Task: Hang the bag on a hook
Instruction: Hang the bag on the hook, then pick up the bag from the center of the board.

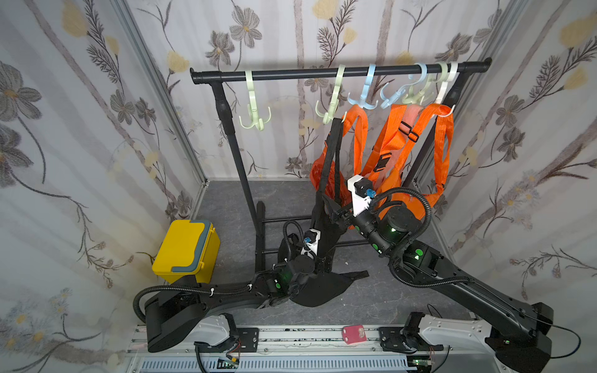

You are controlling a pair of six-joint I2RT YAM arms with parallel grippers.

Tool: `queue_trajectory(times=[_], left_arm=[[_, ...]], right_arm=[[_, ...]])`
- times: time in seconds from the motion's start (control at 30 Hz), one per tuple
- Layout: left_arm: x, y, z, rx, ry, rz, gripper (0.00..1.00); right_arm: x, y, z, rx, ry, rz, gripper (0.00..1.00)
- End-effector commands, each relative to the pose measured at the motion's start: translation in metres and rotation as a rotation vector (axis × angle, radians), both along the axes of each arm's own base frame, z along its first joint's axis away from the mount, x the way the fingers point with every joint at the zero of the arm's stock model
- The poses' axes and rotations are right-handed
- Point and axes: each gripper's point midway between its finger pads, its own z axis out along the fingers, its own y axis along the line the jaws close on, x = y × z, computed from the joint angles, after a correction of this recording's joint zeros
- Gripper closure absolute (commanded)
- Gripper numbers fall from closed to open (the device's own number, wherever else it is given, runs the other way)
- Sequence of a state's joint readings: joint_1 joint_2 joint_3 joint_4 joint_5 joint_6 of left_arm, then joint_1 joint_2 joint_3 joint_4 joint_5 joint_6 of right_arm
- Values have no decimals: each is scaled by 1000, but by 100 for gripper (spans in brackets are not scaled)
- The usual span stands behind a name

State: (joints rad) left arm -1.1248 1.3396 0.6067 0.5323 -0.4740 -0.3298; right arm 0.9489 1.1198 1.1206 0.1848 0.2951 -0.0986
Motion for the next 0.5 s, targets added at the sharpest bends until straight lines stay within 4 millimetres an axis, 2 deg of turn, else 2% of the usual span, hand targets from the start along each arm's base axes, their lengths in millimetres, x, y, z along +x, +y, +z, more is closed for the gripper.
queue_trajectory(times=[0.0, 0.1, 0.17, 0.3, 0.4, 0.47], left_arm=[[-5, 13, -23, -13, 128, 51, 13], [-17, 35, -43, 0, 191, 117, 11], [-24, 52, -47, -31, 231, 164, 11], [-36, 88, -62, -57, 322, 262, 10], [-44, 108, -75, -48, 397, 321, 10], [-51, 115, -85, -53, 455, 339, 10]], right_arm=[[-2, 16, -25, 4, 52, 60, 24], [-6, 37, -63, -36, 118, 124, 23], [-6, 46, -89, -61, 161, 146, 22], [1, 55, -139, -118, 252, 136, 21], [5, 60, -165, -162, 311, 130, 20], [7, 63, -184, -197, 355, 130, 19]])
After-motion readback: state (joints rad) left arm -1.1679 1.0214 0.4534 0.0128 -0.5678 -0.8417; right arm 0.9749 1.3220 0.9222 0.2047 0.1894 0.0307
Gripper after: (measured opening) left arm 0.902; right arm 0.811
